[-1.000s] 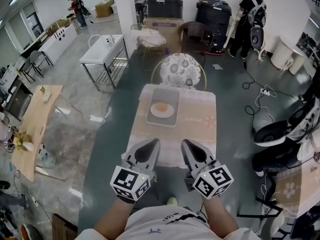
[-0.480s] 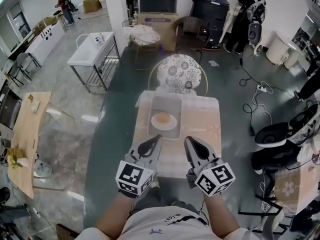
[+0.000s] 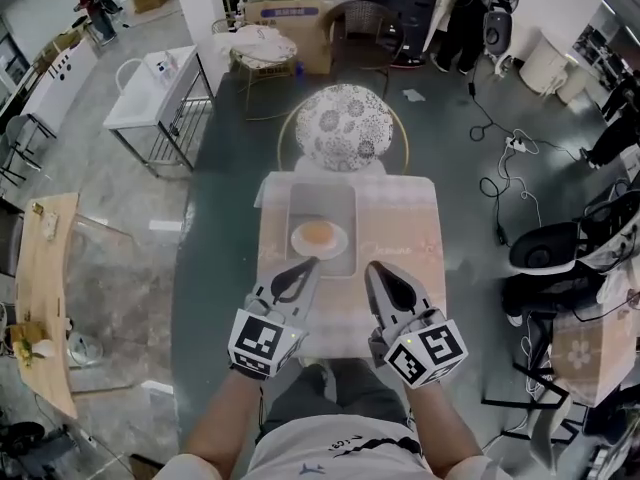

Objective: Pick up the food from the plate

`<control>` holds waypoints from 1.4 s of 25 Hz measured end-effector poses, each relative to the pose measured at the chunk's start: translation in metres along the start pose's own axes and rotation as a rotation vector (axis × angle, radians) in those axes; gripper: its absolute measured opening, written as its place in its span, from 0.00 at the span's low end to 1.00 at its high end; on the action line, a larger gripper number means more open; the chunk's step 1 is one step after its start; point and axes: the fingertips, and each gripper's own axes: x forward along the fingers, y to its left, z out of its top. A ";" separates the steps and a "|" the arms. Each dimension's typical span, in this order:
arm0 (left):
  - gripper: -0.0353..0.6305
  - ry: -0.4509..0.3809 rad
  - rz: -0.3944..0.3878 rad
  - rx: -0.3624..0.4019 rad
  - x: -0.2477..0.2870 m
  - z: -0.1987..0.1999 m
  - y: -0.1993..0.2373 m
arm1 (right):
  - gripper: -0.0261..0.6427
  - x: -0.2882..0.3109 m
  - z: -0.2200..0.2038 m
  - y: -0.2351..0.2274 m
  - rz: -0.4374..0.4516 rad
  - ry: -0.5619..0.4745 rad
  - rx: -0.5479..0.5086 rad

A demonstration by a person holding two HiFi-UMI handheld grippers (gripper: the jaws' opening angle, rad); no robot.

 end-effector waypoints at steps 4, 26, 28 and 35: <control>0.06 0.004 -0.035 0.002 0.035 -0.018 0.012 | 0.06 0.023 -0.009 -0.024 -0.002 -0.003 0.034; 0.27 0.215 -0.228 0.132 0.145 -0.178 0.077 | 0.06 0.127 -0.119 -0.100 -0.050 0.086 0.152; 0.32 0.242 -0.247 0.172 0.150 -0.192 0.077 | 0.06 0.128 -0.126 -0.102 -0.057 0.088 0.156; 0.46 0.303 -0.273 0.269 0.167 -0.238 0.087 | 0.06 0.123 -0.149 -0.113 -0.088 0.091 0.167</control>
